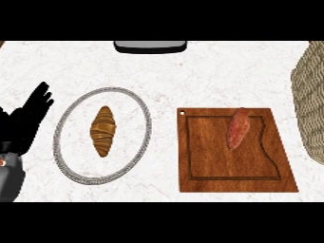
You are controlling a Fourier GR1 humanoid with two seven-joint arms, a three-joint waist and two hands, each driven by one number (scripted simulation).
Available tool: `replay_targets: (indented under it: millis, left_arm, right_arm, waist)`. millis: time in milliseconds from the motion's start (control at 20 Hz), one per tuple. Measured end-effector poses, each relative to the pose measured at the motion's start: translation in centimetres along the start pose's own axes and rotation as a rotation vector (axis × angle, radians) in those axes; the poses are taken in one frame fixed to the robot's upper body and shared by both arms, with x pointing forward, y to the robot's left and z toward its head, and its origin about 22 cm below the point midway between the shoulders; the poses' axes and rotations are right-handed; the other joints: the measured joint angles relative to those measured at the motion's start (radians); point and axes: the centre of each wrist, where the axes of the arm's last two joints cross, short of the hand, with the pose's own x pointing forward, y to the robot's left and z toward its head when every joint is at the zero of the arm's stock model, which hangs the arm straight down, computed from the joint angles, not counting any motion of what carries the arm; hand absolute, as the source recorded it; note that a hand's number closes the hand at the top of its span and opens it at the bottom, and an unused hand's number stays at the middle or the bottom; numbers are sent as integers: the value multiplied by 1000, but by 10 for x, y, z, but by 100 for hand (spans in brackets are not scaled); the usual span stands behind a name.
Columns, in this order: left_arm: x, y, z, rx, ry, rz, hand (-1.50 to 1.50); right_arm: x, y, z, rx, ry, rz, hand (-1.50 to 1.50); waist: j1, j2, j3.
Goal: Pick the sweet potato from the cutting board and place it in the basket
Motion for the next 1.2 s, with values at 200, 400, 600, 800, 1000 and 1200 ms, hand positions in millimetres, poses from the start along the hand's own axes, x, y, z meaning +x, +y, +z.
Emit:
replay_targets:
  millis: [200, 400, 600, 800, 1000, 1200]
  left_arm:
    - [-1, 1, 4, 4, -1, 3, 0]
    - [-2, 0, 3, 4, -1, 0, 0]
    - [9, 1, -1, -1, -7, -4, 0]
    - [10, -3, -8, -4, -6, -1, 0]
    - [8, -7, -7, 0, -9, -9, 0]
    - [16, -11, -5, -7, -10, -4, 0]
  right_arm:
    - [-21, 9, 22, -40, -27, -48, -150]
    - [-47, 36, 30, -61, -54, -88, -150]
    - [-62, 74, 24, -85, -68, -109, -150]
    - [-80, 108, 10, -122, -82, -122, -150]
    - [-84, 141, -11, -160, -97, -153, -150]
    - [-94, 169, -35, -187, -118, -213, -150]
  waist:
    - [-3, 0, 1]
    - [-3, 1, 1]
    - [3, 3, 1]
    - [8, 5, 1]
    - [13, 6, 1]
    - [17, 6, 1]
